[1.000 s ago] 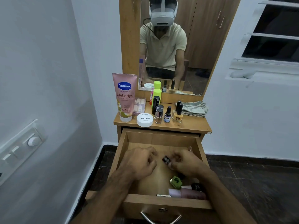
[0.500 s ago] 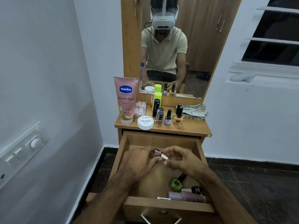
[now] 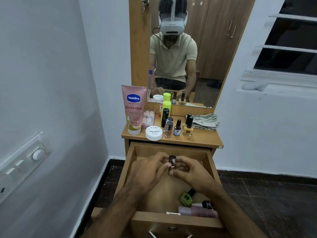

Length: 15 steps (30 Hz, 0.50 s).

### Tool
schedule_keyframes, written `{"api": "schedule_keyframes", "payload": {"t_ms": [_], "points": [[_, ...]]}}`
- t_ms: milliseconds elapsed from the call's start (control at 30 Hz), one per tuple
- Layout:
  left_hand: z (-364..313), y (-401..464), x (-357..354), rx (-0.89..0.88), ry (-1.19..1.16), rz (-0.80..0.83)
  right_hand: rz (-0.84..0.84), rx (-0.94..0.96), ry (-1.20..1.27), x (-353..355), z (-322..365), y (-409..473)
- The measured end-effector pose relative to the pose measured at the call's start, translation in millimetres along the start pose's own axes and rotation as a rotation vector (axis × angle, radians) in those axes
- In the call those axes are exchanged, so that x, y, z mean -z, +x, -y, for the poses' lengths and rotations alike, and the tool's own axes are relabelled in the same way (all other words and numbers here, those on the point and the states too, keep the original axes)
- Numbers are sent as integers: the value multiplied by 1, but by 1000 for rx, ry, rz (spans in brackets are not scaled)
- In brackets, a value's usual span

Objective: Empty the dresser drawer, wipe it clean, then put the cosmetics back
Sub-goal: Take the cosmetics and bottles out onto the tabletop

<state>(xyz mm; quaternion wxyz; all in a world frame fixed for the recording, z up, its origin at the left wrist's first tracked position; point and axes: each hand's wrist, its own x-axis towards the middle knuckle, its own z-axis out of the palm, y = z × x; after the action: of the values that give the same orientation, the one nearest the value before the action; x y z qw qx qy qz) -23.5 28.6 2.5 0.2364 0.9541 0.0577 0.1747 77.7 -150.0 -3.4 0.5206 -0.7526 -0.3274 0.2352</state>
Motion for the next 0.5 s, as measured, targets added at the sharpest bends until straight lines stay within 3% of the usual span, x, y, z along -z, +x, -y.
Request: {"api": "schedule_keyframes", "payload": {"t_ms": [233, 500], "points": [[2, -1, -3, 18, 26, -52, -499, 122, -114, 10, 32, 24], [4, -1, -6, 28, 43, -61, -594, 99, -144, 6, 40, 60]]}}
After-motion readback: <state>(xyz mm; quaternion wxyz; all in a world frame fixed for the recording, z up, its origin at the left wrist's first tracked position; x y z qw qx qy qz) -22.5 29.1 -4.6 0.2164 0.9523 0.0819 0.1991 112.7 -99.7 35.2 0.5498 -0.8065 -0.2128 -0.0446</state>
